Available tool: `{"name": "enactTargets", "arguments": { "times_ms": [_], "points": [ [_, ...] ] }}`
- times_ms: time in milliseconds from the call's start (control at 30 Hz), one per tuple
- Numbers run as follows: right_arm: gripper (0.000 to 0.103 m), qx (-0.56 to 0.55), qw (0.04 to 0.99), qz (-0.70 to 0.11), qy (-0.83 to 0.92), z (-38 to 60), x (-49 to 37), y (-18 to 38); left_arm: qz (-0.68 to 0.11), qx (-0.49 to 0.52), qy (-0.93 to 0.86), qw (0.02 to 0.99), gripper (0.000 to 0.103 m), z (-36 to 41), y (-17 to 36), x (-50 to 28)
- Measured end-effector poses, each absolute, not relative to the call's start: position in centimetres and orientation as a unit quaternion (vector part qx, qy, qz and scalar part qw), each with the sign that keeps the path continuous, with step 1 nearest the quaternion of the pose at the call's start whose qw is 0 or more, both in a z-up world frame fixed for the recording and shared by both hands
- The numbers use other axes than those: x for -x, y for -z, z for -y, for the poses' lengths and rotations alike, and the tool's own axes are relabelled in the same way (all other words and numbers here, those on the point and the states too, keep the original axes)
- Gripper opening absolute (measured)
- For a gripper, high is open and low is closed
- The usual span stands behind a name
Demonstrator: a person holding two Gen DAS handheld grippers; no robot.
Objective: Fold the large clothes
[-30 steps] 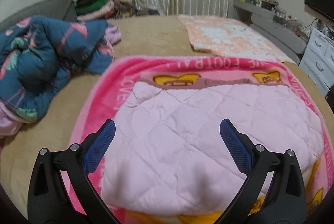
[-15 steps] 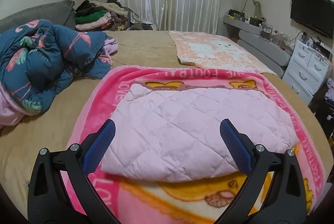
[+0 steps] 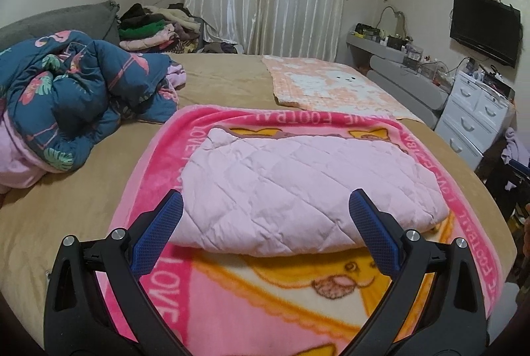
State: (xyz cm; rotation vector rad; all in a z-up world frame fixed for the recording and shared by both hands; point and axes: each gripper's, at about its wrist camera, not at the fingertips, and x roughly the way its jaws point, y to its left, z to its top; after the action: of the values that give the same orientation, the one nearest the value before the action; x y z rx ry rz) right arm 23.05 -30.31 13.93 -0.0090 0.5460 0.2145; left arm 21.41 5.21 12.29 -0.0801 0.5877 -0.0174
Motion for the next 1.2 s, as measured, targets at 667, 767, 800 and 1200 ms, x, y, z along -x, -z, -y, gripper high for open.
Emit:
{"name": "enactTargets", "arguments": {
  "times_ms": [667,767,800,1200],
  "points": [
    [0.099,-0.001,0.960,-0.244,-0.137,28.9,-16.7,-14.5,-0.276,0.026,0.025,0.960,0.094,-3.9,-12.2,-15.0],
    [0.099,-0.004,0.961,-0.240,-0.137,28.8,-16.0,-14.4,-0.275,0.025,0.029,0.961,0.094,-3.8,-12.1,-14.4],
    [0.099,-0.006,0.961,-0.239,-0.137,28.8,-15.8,-14.4,-0.274,0.025,0.029,0.961,0.094,-3.7,-12.1,-14.3],
    [0.099,-0.015,0.962,-0.235,-0.136,28.4,-14.1,-13.0,-0.273,0.013,0.029,0.961,0.094,-3.2,-10.7,-12.4]
  ]
}}
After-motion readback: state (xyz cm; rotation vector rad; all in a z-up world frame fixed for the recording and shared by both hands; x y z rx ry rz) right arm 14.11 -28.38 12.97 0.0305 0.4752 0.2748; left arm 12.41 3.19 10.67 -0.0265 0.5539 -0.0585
